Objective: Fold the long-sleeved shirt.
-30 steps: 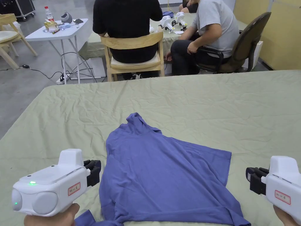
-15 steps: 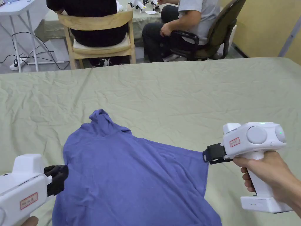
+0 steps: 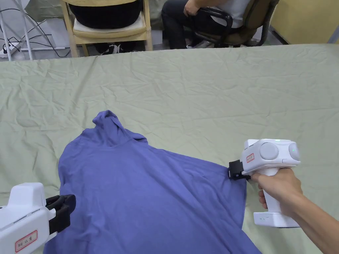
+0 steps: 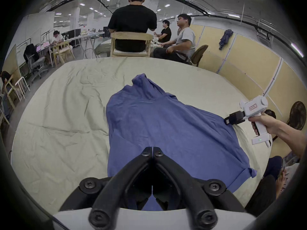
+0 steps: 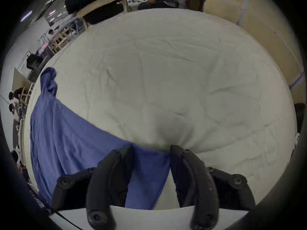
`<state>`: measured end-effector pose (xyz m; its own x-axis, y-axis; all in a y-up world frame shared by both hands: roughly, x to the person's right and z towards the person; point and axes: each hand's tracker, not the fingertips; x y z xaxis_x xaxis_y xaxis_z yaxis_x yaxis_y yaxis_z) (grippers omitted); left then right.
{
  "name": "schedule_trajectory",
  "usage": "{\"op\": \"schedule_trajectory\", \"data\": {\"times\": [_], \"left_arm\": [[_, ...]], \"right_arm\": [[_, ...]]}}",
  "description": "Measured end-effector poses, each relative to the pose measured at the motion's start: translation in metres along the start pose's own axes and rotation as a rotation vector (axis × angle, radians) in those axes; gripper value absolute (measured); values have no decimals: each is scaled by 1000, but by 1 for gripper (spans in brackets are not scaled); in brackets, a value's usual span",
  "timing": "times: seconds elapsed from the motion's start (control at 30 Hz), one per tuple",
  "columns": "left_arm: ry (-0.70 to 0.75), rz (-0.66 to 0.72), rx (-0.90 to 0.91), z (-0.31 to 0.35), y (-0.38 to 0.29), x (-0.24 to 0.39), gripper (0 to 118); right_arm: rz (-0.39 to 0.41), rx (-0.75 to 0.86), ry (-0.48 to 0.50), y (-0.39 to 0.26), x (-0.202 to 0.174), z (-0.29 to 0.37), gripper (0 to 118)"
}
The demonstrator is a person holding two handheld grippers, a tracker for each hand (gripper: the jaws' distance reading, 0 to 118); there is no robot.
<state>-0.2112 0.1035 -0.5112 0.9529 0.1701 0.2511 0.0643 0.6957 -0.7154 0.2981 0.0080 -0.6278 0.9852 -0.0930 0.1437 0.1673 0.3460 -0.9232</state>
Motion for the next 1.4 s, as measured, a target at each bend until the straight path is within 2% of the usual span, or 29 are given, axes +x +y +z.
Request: {"op": "schedule_trajectory", "data": {"times": [0.1, 0.13, 0.17, 0.2, 0.23, 0.3, 0.5, 0.63, 0.67, 0.7, 0.73, 0.77, 0.83, 0.9, 1.0, 1.13, 1.2, 1.27, 1.33, 1.37, 1.4], "left_arm": [[-11, 6, -4, -2, -4, 0, 0], [-10, 7, -6, -3, -5, 2, 0], [-9, 9, -6, -3, -6, 3, 0], [-12, 12, -5, -3, -6, 2, 0], [-14, 13, -4, -2, -6, 2, 0], [-15, 1, -7, -3, -3, 3, 0], [-16, -40, -31, -32, 46, -32, 0], [33, -48, -53, -71, 103, -68, 0], [45, -42, -56, -82, 117, -76, 7], [42, -41, -57, -93, 127, -83, 26], [65, -48, -65, -106, 137, -87, 52], [104, -78, -93, -120, 145, -91, 65], [122, -126, -134, -145, 155, -98, 59], [111, -116, -132, -170, 163, -102, 59], [42, -15, -234, -208, 166, -108, 59], [114, -108, -340, -253, 150, -103, 53], [116, -91, -257, -250, 140, -100, 54], [120, -77, -267, -246, 141, -97, 52], [124, -101, -255, -242, 139, -93, 40], [124, -108, -251, -241, 138, -90, 30], [129, -114, -243, -238, 138, -89, 12]], "right_arm": [[48, -6, -17, 1, -4, 5, 46], [46, 3, -16, 1, -4, 8, 37], [25, 22, -3, 1, -2, 10, 14], [-10, 33, 41, 0, -2, 10, 3], [2, 26, 3, -3, -5, 11, 2], [89, 21, -26, -2, -10, 10, 2], [44, 31, -6, -6, -6, 3, 2], [104, 39, -22, -6, -10, 2, 2], [111, 41, -24, -8, -16, 8, 2], [111, 41, -22, -9, -16, 9, 2], [113, 42, -18, -9, -16, 9, 2], [113, 44, -12, -10, -15, 10, 2], [112, 47, -1, -11, -15, 11, 2], [120, 54, 1, -13, -17, 13, 2], [152, 67, -11, -14, -20, 12, 2], [158, 71, -13, -13, -19, 11, 2], [146, 64, 2, -11, -15, 10, 2], [131, 58, 14, -9, -12, 10, 2], [127, 51, 19, -6, -10, 9, 2], [126, 49, 19, -6, -10, 9, 2], [122, 49, 19, -6, -10, 9, 2]]}}
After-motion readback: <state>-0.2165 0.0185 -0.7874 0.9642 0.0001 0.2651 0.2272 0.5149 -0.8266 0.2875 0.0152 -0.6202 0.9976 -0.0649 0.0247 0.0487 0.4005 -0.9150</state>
